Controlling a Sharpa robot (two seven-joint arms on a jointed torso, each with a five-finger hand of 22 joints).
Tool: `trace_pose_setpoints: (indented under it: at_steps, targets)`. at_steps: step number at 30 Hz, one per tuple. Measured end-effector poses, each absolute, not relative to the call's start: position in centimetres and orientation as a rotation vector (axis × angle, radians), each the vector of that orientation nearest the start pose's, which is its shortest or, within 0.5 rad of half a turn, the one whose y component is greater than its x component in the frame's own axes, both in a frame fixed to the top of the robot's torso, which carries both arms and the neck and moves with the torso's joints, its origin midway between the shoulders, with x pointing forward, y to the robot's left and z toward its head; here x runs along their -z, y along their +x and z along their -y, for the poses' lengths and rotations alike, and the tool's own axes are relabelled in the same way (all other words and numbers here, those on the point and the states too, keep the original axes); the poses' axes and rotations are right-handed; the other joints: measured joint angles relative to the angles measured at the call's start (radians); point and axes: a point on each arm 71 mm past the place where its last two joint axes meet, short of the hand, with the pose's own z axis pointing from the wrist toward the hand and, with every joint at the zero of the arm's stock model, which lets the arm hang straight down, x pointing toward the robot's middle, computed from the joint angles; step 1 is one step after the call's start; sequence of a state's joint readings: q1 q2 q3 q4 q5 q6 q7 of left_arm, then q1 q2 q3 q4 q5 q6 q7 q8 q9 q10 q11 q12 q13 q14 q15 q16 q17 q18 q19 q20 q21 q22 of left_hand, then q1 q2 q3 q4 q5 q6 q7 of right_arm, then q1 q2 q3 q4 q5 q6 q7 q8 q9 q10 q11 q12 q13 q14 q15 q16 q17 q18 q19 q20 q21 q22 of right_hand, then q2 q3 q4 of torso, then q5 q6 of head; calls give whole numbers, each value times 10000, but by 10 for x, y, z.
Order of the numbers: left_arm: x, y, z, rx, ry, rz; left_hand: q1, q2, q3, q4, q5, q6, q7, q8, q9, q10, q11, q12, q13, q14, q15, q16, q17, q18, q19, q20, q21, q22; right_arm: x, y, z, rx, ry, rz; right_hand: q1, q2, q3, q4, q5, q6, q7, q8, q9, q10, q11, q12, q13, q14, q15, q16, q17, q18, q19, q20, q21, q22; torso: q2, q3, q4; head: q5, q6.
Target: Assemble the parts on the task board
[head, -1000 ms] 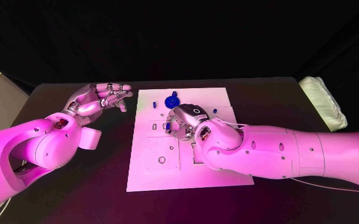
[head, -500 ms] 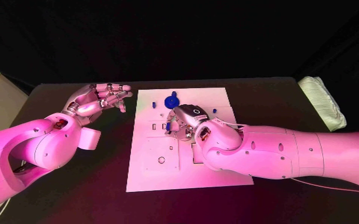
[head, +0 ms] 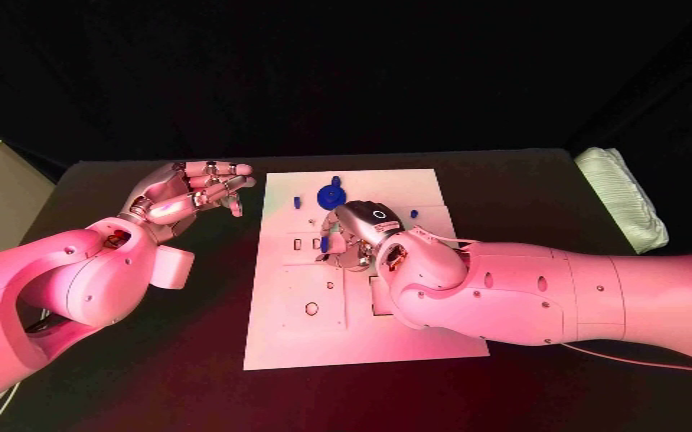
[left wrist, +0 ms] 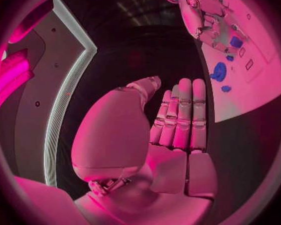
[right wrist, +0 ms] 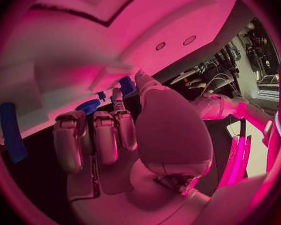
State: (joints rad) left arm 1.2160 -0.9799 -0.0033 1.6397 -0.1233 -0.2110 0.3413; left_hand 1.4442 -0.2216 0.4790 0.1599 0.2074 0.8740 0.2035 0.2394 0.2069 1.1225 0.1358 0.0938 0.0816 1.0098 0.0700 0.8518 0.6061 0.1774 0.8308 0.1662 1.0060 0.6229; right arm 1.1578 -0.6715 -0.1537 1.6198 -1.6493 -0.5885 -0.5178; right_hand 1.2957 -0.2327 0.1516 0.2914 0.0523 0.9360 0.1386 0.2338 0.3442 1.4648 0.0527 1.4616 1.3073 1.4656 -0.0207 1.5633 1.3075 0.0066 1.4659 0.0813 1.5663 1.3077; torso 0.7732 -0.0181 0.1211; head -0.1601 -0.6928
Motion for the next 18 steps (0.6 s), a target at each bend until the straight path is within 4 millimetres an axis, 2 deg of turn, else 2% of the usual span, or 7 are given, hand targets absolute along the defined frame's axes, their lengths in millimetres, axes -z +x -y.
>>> trace_pose_setpoints:
  at_steps: [1,3,6,8,10,13,18]
  targets:
    - [149,470,-234,15915,-9616,-14893,0,0,0,0,0,0,0,0,0,0,0,28,0,0,0,0,0,0,0,0,0,0,217,439,111,-5694,-448,-15633,103,258,-925,5,82,-152,50,-69,-48,3,75,0,0,-2,91,0,0,0,3,91,0,-1,-2,0,0,0,0]
    - [149,471,-234,15862,-9599,-14917,-6,0,0,0,0,0,0,0,0,0,0,28,0,0,0,24,5,0,0,0,0,10,215,437,113,-5854,-393,-15529,165,316,-1669,35,209,-343,133,-189,-117,17,120,0,0,10,103,0,0,0,3,122,0,-1,-4,1,-2,8,5]
    - [151,473,-235,15698,-9529,-15050,-411,-29,-118,118,-40,-246,-48,0,17,183,-49,395,170,437,-75,683,260,1,172,-15,376,154,212,434,116,-6186,-327,-15344,194,344,-1987,52,290,-427,215,-277,-170,-3,140,-59,0,-15,139,0,0,0,3,122,-19,-1,-14,12,-10,29,21]
    - [152,475,-233,15546,-9488,-15233,-882,22,-410,410,-40,-378,-19,41,62,274,-60,852,432,706,-89,1251,512,0,450,-33,706,394,207,432,121,-6493,-309,-15188,386,536,-1997,42,390,-565,248,-388,-211,31,204,-59,0,9,174,0,0,0,4,194,-97,-2,-28,18,-15,38,32]
    - [154,476,-231,15386,-9434,-15446,-1135,101,-677,610,-67,-281,-62,319,189,437,-134,1446,801,1248,-145,2042,1261,-15,1116,-77,1271,1154,202,432,125,-6775,-289,-15022,628,661,-1917,30,472,-575,258,-416,-242,32,211,-59,0,-8,192,0,0,0,4,194,-130,-2,-36,17,-15,48,35]
    - [159,481,-227,14929,-9255,-16022,-1333,219,-1229,974,-67,-123,-239,1147,597,256,-372,3490,2178,2774,-362,4164,3840,-288,2461,-262,2458,2794,190,434,134,-7382,-277,-14665,1144,864,-1643,-20,763,-588,271,-416,-249,0,243,-126,0,-26,210,-38,-1,-1,4,193,-408,-2,-80,29,-15,105,36]
    - [164,492,-212,13877,-8413,-17528,-1542,481,-1633,1271,21,-356,-467,2582,1405,-1003,-526,6630,4308,3703,-526,5481,5728,-399,3110,-412,3093,3708,171,439,155,-8305,51,-14269,1720,988,-1433,-103,1496,-403,232,-416,-249,1,244,-127,8,-26,209,-40,-1,0,4,193,-561,-3,-202,53,-37,175,-28]
